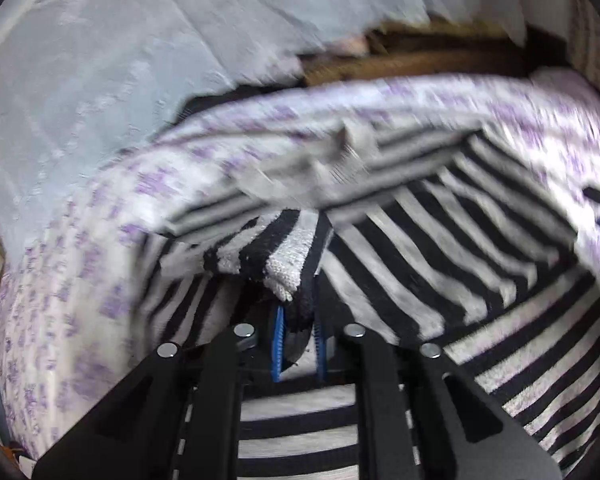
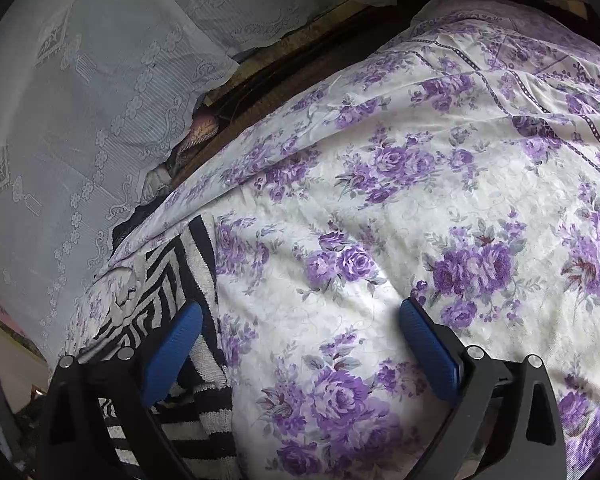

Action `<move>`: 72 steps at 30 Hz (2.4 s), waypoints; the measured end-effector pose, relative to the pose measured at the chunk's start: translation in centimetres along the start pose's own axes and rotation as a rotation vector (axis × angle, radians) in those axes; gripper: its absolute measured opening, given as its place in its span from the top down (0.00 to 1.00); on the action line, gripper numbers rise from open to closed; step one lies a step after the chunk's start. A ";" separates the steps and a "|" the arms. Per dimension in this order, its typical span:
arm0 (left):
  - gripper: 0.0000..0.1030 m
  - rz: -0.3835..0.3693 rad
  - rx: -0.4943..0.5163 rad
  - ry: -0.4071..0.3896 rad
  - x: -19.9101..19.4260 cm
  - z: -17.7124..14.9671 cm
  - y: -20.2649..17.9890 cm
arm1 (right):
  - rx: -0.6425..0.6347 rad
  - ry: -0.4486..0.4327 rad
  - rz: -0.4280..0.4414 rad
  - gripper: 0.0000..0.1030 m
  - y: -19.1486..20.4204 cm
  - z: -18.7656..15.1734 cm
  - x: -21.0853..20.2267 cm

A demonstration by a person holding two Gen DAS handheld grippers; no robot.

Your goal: Fold small clothes

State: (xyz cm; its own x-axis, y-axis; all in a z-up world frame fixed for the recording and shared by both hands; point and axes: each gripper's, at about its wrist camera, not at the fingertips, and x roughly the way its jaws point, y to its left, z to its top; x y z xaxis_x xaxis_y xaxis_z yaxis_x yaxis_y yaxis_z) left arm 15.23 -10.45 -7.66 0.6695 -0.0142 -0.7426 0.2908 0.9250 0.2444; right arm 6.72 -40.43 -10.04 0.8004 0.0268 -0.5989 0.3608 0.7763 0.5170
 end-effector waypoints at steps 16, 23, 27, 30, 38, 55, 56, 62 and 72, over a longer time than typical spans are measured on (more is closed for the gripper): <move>0.04 0.017 -0.095 -0.132 -6.2 -4.1 8.6 | -0.005 0.004 0.002 0.03 0.2 -0.1 0.1; 0.05 0.138 -0.315 0.026 -0.6 -6.9 16.6 | -0.034 -0.013 0.003 0.04 0.6 -0.2 -0.2; 0.04 0.113 -0.290 0.135 3.4 -7.7 16.4 | -0.156 -0.076 -0.007 0.13 3.2 -0.8 -2.0; 0.04 0.129 -0.277 0.127 3.2 -7.8 16.2 | -0.377 -0.095 0.027 0.13 9.1 -2.6 -3.9; 0.04 0.136 -0.296 0.094 1.9 -8.4 16.1 | -0.923 0.065 0.117 0.13 28.6 -12.1 -2.2; 0.04 0.074 -0.345 0.130 3.0 -8.5 17.0 | -0.519 0.198 0.028 0.68 24.6 -9.1 4.8; 0.04 0.076 -0.343 0.130 3.1 -8.5 17.0 | -0.410 0.213 0.030 0.52 21.7 -8.2 4.7; 0.04 0.107 -0.332 0.086 1.3 -8.2 16.7 | -0.139 0.211 0.136 0.57 12.9 -5.0 2.1; 0.04 0.020 -0.258 0.026 -0.9 -2.8 13.1 | -0.454 0.206 0.179 0.59 20.1 -5.3 1.3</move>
State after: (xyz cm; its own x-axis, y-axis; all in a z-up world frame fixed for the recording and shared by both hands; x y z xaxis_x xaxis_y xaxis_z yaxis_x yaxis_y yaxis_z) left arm 16.49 2.73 -5.50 0.6544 0.0115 -0.7560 0.0916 0.9913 0.0944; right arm 12.47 -21.44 -3.72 0.7034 0.2718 -0.6568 -0.0535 0.9416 0.3324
